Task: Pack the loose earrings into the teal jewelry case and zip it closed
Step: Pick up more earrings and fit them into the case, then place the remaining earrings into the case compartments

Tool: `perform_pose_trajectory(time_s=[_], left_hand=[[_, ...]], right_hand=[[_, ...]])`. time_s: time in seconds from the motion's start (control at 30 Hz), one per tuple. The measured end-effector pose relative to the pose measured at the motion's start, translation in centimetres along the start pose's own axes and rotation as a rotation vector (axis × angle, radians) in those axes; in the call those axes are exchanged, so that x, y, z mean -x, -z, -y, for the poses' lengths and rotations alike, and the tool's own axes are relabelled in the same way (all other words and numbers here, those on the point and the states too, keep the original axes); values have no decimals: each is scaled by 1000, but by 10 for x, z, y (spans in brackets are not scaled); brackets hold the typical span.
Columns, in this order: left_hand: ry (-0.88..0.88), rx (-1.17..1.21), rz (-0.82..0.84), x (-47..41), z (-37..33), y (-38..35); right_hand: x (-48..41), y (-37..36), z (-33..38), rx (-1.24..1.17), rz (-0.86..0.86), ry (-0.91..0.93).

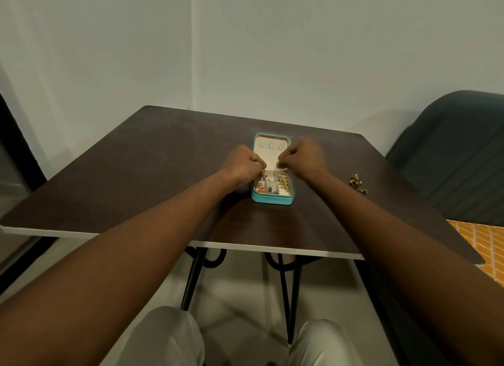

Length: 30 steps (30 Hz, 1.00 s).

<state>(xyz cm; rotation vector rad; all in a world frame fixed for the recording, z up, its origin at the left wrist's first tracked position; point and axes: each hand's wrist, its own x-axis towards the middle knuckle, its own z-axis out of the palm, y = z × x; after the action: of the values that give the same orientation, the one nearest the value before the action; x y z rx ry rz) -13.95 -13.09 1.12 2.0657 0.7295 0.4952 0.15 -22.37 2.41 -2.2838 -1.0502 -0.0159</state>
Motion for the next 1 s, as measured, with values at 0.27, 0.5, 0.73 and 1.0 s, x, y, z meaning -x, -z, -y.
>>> perform_pose_trajectory(time_s=[0.27, 0.5, 0.73, 1.0], left_hand=[[-89, -25, -95, -4, -21, -15], [-192, -29, -18, -1, -55, -67], [-165, -43, 160, -14, -80, -140], [-100, -48, 313, -23, -86, -193]], right_hand=[[14, 88, -76, -145, -125, -193], [35, 111, -143, -149, -130, -326], [43, 101, -173, -113, -115, -273], [38, 77, -192, -31, -99, -226]])
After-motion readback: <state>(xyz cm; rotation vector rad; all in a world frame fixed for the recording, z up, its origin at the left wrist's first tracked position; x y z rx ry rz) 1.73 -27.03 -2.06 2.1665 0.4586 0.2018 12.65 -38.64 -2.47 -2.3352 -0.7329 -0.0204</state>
